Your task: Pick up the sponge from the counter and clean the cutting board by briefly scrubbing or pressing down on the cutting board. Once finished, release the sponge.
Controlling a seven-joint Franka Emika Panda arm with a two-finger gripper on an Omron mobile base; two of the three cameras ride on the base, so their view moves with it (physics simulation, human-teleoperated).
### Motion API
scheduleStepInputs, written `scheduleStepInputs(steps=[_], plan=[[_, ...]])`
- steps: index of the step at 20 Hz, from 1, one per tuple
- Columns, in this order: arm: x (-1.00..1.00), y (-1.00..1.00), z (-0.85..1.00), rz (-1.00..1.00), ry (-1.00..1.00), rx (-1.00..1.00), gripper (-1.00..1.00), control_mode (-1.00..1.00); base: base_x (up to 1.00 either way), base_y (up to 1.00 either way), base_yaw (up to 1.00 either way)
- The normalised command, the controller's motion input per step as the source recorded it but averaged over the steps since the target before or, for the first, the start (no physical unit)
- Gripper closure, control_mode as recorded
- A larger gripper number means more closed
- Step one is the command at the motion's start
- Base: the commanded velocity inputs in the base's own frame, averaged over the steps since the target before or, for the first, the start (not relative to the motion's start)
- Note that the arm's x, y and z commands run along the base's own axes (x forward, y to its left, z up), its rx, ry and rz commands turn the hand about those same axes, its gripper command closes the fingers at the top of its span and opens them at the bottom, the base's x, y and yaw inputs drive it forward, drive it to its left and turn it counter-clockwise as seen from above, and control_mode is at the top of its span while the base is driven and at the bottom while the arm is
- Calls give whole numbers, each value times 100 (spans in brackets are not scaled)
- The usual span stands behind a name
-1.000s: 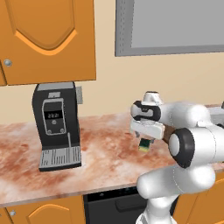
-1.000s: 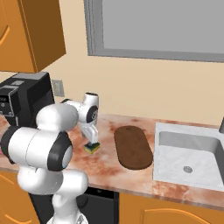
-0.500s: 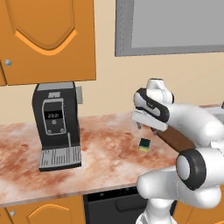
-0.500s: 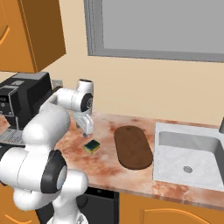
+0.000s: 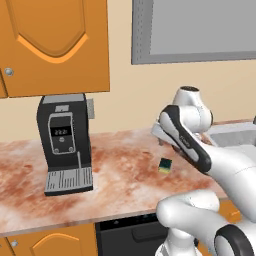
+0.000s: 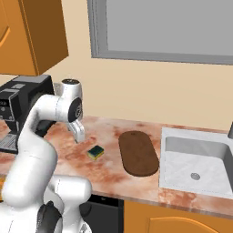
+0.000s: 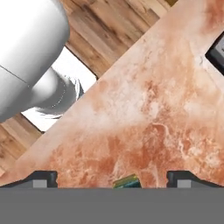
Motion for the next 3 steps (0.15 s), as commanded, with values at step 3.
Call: scheduleStepInputs(steps=[3], plan=[[-65,16,54,0,-28,-1,-100,-100,0,0,0]])
